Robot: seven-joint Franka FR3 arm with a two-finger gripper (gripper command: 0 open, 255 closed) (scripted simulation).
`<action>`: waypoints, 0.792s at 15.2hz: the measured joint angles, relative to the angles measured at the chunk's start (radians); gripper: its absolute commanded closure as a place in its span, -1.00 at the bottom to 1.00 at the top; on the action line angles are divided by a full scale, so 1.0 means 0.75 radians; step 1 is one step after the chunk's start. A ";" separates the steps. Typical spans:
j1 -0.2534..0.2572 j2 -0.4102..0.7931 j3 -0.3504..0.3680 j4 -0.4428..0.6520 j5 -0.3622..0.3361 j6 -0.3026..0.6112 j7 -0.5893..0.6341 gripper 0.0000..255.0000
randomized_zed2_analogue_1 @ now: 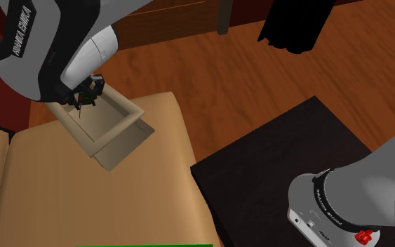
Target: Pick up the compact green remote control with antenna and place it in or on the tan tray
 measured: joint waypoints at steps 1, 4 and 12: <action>0.000 0.000 0.000 0.000 0.000 0.000 0.000 1.00; 0.000 0.000 0.000 0.000 0.000 0.001 0.000 -1.00; -0.016 -0.078 0.010 -0.025 0.013 -0.052 -0.006 -1.00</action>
